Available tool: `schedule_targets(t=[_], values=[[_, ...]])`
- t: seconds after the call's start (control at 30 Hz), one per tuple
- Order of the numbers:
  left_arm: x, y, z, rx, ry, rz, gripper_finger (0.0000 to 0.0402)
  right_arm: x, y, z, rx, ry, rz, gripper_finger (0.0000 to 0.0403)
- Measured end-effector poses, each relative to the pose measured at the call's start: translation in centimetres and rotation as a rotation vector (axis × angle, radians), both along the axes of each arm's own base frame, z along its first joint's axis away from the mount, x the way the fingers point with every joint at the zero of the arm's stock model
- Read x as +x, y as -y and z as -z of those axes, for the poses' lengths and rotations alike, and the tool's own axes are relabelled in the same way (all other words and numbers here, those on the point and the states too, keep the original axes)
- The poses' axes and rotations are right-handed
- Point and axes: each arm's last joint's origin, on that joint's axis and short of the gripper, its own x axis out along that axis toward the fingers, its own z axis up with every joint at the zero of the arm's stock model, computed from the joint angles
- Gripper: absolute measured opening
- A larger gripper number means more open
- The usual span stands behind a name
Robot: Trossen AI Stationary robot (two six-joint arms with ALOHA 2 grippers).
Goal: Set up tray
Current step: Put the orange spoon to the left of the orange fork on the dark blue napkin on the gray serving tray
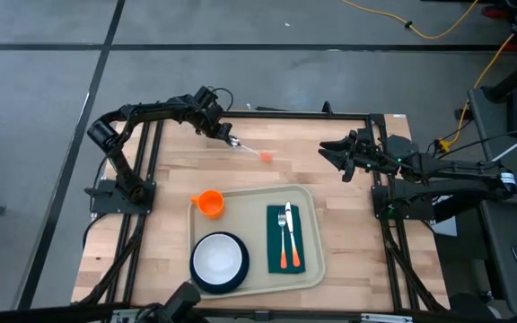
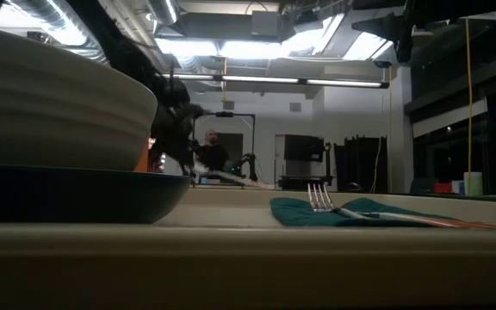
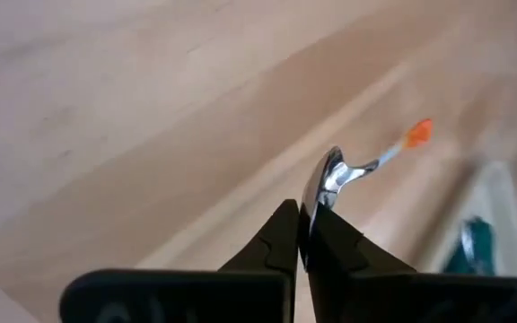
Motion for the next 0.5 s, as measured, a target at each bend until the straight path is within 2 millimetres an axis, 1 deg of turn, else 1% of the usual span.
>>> schedule_targets(t=[0.13,0.3,0.4,0.5], values=[[0.2,0.0,-2.8,0.035,0.063,0.050,0.0002,0.0,0.0,0.0,0.001,-0.001,0.000,0.0163],[0.5,0.3,-6.8,0.089,0.196,0.125,0.0002,0.0,0.0,0.0,0.002,0.001,0.000,0.0163],[1.2,1.0,-9.2,0.100,0.313,0.214,0.0002,0.0,0.0,-0.1,0.000,0.013,-0.011,0.0163],[2.3,2.1,-10.8,0.077,0.412,0.316,0.0002,0.0,-0.1,-0.3,-0.003,0.035,-0.033,0.0163]])
